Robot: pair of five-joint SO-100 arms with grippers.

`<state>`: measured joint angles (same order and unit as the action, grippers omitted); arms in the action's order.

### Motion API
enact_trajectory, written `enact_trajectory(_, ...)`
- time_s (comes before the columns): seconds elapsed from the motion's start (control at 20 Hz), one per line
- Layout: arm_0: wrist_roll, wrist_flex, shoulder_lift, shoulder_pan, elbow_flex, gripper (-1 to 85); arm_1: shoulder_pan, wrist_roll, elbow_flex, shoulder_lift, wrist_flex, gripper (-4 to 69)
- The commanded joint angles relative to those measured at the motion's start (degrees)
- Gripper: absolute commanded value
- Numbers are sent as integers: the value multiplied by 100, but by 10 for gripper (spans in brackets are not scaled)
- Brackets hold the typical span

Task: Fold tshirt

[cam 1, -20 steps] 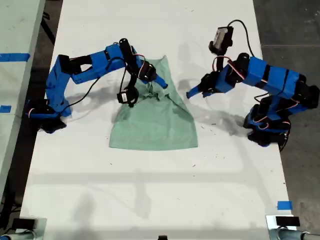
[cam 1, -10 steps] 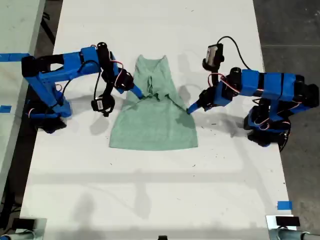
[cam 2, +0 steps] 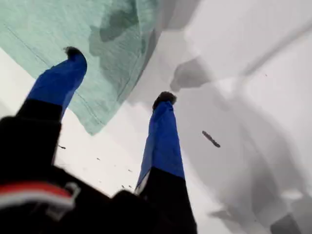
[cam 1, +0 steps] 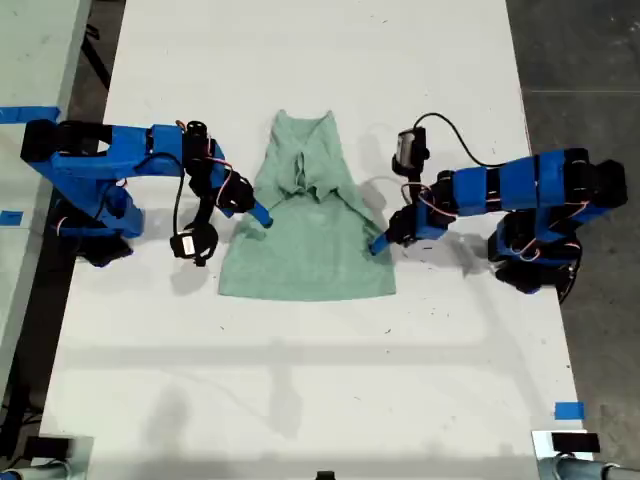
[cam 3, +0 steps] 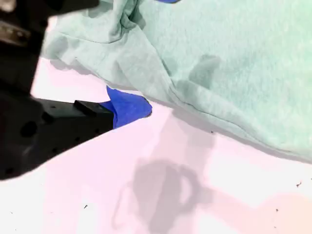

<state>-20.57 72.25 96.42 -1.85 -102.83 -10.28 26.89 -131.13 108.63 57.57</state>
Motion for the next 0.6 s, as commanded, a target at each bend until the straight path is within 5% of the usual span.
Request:
enact_trajectory(0.0, 70, -70, 158, 105, 97, 270, 149, -132, 158, -659, -510, 272)
enact_trajectory(0.1, 70, -70, 167, 105, 105, 264, 220, -220, 527, -1283, -431, 252)
enact_trajectory(0.3, 79, -62, 185, 141, 211, 256, 246, -281, 703, -1512, -431, 26)
enact_trajectory(0.55, 79, -53, 211, 220, 237, 247, 308, -422, 923, -1468, 44, -12)
